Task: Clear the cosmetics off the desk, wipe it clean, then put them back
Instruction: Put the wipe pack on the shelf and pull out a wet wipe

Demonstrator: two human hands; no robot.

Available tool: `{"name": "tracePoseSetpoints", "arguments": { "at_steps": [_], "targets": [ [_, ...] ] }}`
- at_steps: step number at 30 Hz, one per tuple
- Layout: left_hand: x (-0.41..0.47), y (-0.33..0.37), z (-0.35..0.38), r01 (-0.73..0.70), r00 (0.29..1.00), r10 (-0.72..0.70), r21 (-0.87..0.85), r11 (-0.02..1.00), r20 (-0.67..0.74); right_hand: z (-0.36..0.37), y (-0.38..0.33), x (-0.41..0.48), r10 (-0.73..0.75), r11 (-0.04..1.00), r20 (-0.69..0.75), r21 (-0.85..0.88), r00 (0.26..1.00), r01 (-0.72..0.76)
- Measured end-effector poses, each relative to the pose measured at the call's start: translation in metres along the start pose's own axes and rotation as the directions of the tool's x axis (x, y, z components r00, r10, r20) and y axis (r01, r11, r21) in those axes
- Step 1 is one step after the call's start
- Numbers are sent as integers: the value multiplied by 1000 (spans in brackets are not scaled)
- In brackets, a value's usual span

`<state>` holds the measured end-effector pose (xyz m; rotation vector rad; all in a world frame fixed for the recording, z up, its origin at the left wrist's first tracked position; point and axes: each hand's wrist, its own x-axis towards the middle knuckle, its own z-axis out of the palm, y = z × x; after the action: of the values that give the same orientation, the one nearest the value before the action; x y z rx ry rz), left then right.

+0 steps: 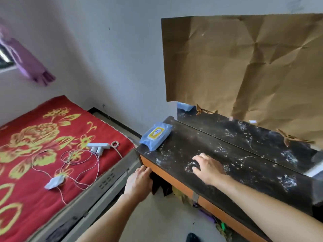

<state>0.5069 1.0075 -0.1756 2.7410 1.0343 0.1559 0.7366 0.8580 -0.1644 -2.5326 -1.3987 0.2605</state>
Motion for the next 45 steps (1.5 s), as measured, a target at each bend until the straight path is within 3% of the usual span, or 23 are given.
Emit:
{"name": "tracePoseSetpoints", "arguments": {
  "at_steps": [11, 23, 29, 33, 39, 45],
  "targets": [
    [106, -86, 16, 177, 977, -169, -49, 983, 130, 47, -63, 180, -22, 998, 161, -46, 987, 30],
    [251, -130, 39, 374, 912, -332, -156, 914, 239, 87, -82, 347, -10, 998, 211, -53, 977, 22],
    [287, -147, 72, 304, 892, -241, -112, 946, 383, 112, -89, 385, 103, 994, 284, -55, 953, -92],
    [298, -156, 89, 102, 865, -102, 26, 994, 491, 132, -97, 392, 188, 982, 341, -98, 921, -165],
    [332, -168, 91, 50, 845, -14, -53, 997, 534, 139, -103, 405, 255, 966, 185, 1, 949, -259],
    [347, -175, 75, -107, 830, 138, -89, 990, 540, 134, -95, 373, 446, 882, 128, 105, 886, -459]
  ]
}}
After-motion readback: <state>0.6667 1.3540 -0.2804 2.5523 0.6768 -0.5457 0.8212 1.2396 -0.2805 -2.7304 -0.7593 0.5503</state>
